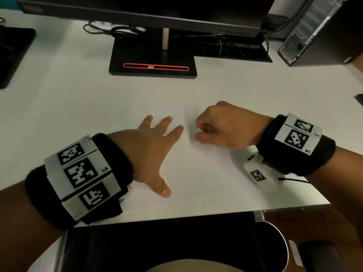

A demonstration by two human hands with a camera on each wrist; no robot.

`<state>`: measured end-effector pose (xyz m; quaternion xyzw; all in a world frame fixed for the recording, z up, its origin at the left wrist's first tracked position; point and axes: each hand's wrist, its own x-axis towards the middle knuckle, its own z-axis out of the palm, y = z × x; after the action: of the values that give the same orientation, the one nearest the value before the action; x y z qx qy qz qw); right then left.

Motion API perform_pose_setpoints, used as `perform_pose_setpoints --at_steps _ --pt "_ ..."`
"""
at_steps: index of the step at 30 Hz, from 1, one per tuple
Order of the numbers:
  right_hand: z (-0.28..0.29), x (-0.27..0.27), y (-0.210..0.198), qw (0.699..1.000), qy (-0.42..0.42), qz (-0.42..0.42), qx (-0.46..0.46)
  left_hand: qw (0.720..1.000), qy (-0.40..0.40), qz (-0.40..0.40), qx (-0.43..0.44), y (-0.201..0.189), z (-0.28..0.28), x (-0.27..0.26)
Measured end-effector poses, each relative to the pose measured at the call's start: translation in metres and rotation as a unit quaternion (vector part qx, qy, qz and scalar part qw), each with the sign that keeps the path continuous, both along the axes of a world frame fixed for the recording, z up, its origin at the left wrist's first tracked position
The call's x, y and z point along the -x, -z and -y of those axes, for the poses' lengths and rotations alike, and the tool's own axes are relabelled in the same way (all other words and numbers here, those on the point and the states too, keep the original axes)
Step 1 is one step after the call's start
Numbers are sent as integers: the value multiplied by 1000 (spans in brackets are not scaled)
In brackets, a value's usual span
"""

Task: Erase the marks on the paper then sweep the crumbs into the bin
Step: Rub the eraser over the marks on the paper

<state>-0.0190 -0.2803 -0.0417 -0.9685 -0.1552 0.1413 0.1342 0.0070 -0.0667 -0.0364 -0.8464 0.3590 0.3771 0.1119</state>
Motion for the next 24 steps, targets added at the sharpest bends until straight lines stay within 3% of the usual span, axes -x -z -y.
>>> perform_pose_setpoints --at_steps 4,8,12,16,18,20,22,23,24 --pt "-15 13 3 997 -49 -47 -33 1000 4 3 4 1 0 0" --pt "3 -3 -1 999 27 -23 -16 1000 5 4 10 2 -2 0" --pt "-5 10 2 998 10 -64 -16 1000 7 5 12 2 -2 0" --pt "29 3 -6 992 123 -34 13 1000 2 0 12 0 -2 1" --pt "38 8 -9 973 216 -36 -68 1000 1 1 11 -1 -2 1" --pt "30 26 -11 916 297 -88 -256 1000 3 1 8 -1 -2 0" --pt "7 54 -9 792 329 -213 -467 1000 5 1 9 0 -2 -1" --pt "-8 68 -4 725 318 -291 -537 1000 8 3 12 0 -3 -1" --pt "-21 80 0 684 293 -356 -566 1000 10 5 15 1 -4 -1"
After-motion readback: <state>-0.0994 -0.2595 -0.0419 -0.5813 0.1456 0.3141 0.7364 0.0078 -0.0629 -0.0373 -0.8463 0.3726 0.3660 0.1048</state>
